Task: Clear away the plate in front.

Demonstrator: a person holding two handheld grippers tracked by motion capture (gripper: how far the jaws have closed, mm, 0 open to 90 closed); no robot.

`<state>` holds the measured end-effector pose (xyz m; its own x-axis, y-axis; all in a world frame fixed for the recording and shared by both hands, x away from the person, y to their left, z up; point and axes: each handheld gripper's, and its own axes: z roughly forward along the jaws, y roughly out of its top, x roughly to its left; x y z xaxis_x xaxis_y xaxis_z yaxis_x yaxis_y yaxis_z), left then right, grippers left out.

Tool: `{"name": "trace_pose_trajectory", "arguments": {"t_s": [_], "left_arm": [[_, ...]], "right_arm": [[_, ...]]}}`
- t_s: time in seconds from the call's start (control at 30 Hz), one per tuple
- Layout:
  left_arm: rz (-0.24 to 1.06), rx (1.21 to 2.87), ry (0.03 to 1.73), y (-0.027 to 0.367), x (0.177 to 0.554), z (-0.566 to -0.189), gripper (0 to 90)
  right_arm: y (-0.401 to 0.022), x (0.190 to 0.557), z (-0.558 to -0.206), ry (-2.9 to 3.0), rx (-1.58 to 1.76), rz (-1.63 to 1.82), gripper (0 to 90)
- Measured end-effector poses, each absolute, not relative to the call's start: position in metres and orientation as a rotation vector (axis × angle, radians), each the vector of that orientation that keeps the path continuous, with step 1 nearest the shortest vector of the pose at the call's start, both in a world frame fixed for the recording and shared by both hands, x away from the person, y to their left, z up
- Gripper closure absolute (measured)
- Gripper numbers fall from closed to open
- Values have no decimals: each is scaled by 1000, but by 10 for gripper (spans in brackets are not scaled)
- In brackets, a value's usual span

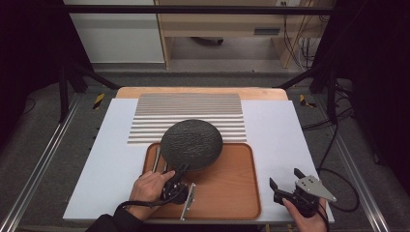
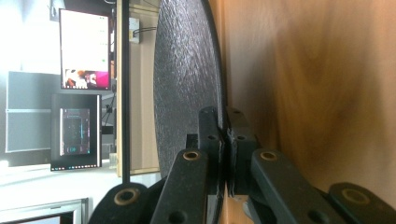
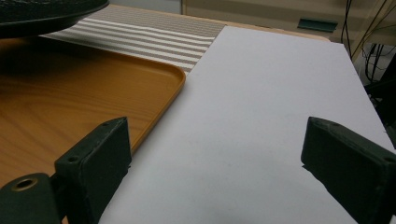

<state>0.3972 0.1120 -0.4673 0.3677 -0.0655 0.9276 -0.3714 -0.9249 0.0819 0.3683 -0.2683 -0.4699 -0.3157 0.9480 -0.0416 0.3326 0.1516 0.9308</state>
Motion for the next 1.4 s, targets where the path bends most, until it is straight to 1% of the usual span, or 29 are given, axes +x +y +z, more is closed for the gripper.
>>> {"name": "trace_pose_trajectory", "arguments": {"t_s": [0.3, 0.8, 1.4], "left_arm": [[1549, 2354, -417, 107, 379, -469, 869], [1511, 2375, -457, 100, 369, -475, 866], [1457, 2385, -462, 100, 343, -478, 863]], "right_arm": [[-268, 368, -469, 1756, 1227, 1163, 88], [-267, 368, -469, 1757, 1219, 1158, 88], [-267, 368, -470, 1761, 1225, 1152, 88]]}}
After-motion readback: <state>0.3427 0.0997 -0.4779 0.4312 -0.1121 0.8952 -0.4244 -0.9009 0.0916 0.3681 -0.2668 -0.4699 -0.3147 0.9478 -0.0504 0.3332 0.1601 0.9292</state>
